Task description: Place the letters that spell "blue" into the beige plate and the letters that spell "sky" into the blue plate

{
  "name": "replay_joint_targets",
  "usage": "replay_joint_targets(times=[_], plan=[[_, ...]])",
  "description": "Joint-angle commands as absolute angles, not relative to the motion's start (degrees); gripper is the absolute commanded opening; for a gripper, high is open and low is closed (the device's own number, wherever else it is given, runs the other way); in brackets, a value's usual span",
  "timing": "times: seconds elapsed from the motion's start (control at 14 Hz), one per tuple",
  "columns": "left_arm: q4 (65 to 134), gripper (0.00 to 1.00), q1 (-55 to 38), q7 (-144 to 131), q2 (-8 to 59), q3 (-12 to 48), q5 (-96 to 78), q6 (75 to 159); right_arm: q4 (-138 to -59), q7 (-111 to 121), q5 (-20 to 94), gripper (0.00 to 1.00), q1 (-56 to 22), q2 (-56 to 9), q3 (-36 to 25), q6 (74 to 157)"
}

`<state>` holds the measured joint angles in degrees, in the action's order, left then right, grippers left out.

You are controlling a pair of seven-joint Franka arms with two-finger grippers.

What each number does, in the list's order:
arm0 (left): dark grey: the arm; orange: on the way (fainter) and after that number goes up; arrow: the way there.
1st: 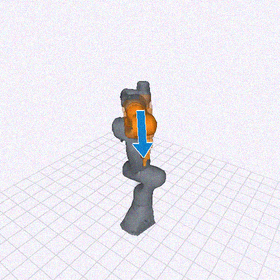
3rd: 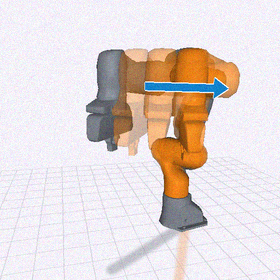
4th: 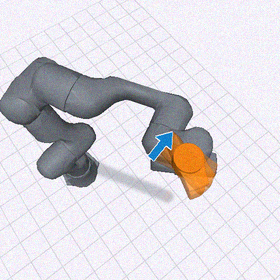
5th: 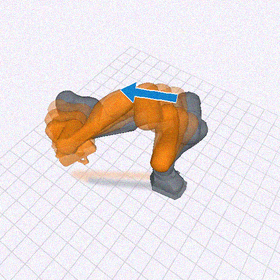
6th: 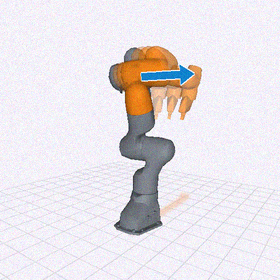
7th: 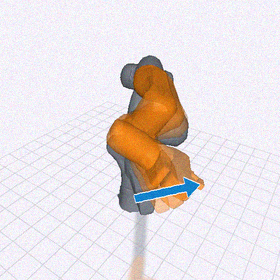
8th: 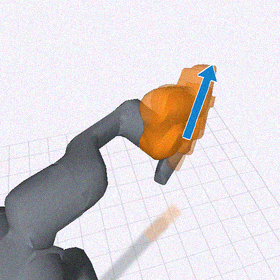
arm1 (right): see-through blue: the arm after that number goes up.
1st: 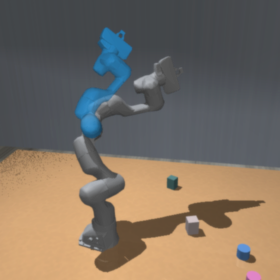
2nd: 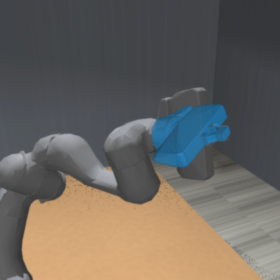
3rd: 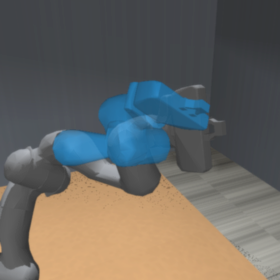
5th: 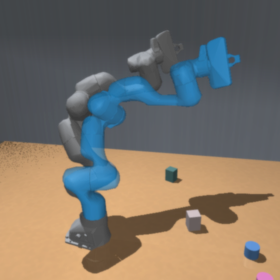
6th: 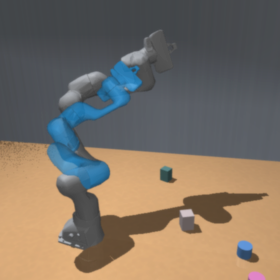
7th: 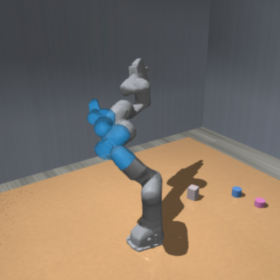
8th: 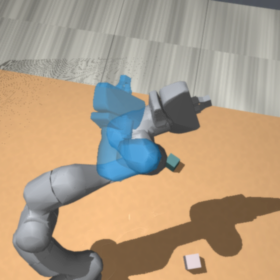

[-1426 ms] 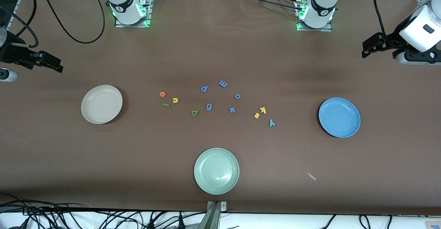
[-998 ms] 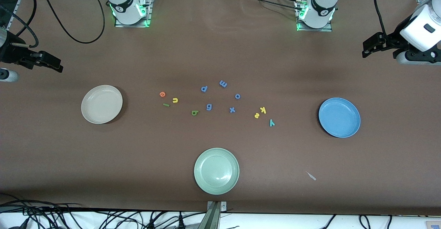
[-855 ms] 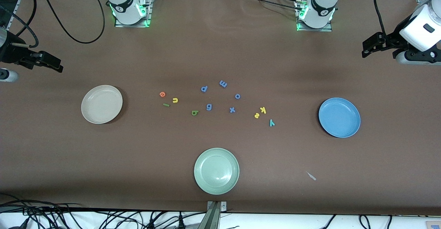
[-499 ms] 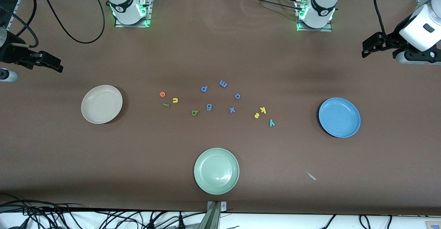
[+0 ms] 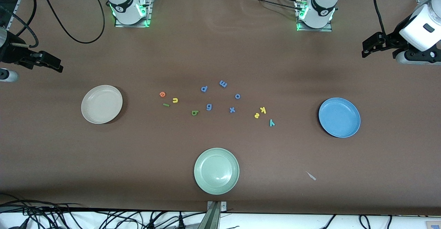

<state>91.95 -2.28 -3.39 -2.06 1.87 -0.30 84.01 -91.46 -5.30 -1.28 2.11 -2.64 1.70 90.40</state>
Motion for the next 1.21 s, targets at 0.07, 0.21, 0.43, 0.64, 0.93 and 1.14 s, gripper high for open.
replay_joint_targets(times=[0.07, 0.21, 0.43, 0.64, 0.93, 1.14], plan=[[90.4, 1.0, -2.4, -3.6, -1.6, 1.8, -0.8, 83.1, -90.3, -5.4, -1.1, 1.0, 2.4, -3.1, 1.9, 89.7], [90.4, 1.0, -1.8, -3.1, -1.6, 1.7, -0.9, 83.7, -90.3, -5.4, -1.1, 1.0, 2.4, -3.1, 1.9, 89.7], [90.4, 1.0, -1.8, -3.0, -1.6, 1.7, -0.8, 83.8, -90.3, -5.4, -1.1, 1.0, 2.4, -3.1, 1.9, 89.7], [90.4, 1.0, -1.8, -3.0, -1.6, 1.6, -0.5, 83.8, -90.3, -5.4, -1.1, 1.0, 2.4, -3.1, 1.9, 89.7], [90.5, 1.0, -1.7, -3.1, -1.6, 1.5, -0.4, 83.7, -90.3, -5.4, -1.1, 1.0, 2.4, -3.1, 1.9, 89.7], [90.5, 1.0, -2.4, -3.1, -1.6, 1.8, -0.6, 83.6, -90.3, -5.4, -1.1, 1.0, 2.4, -3.2, 1.9, 89.7]])
